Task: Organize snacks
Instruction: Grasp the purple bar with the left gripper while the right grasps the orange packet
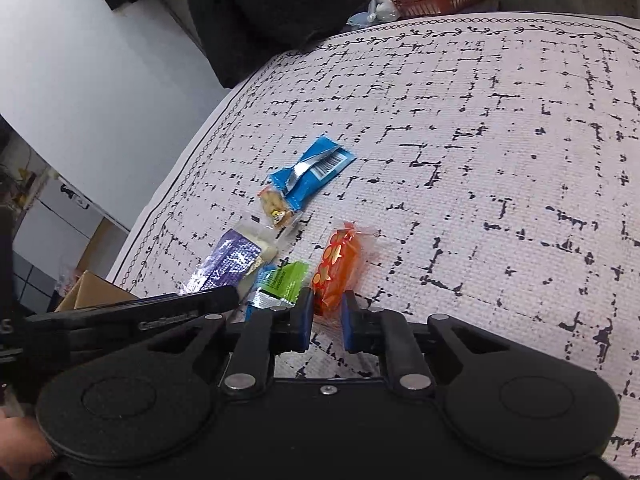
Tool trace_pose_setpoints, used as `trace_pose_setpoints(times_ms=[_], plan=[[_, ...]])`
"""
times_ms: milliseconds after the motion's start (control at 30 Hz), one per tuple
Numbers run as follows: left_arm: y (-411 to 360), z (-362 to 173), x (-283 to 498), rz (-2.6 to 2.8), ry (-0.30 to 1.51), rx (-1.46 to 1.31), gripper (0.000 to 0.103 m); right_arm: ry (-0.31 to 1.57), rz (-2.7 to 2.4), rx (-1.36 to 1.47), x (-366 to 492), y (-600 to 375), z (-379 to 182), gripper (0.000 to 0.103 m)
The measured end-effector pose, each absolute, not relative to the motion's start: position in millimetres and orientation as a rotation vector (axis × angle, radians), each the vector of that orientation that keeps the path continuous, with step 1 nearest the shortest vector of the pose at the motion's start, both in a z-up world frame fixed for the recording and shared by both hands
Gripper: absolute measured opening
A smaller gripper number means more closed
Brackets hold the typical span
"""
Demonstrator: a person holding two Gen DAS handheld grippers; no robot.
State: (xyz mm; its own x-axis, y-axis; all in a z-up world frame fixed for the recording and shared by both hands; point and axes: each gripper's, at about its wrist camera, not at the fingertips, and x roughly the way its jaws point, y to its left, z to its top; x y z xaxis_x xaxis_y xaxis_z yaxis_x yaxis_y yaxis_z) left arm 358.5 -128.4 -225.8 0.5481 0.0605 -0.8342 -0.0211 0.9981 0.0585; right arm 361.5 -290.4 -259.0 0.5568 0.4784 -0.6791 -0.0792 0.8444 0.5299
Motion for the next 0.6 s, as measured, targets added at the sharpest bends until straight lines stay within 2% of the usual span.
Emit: trace_pose_setpoints(times_ms=[367, 500, 600], plan=[[-128, -245, 375, 0.039, 1.029, 0.037, 0.062, 0.909, 0.388, 0.498, 366, -286, -255, 0.013], [-129, -239, 377, 0.043, 1.028, 0.028, 0.048, 0.876, 0.386, 0.506, 365, -287, -250, 0.012], [-127, -231, 375, 0.045, 1.034, 0.003, 0.043, 0.857, 0.389, 0.516, 365, -287, -246, 0.012]])
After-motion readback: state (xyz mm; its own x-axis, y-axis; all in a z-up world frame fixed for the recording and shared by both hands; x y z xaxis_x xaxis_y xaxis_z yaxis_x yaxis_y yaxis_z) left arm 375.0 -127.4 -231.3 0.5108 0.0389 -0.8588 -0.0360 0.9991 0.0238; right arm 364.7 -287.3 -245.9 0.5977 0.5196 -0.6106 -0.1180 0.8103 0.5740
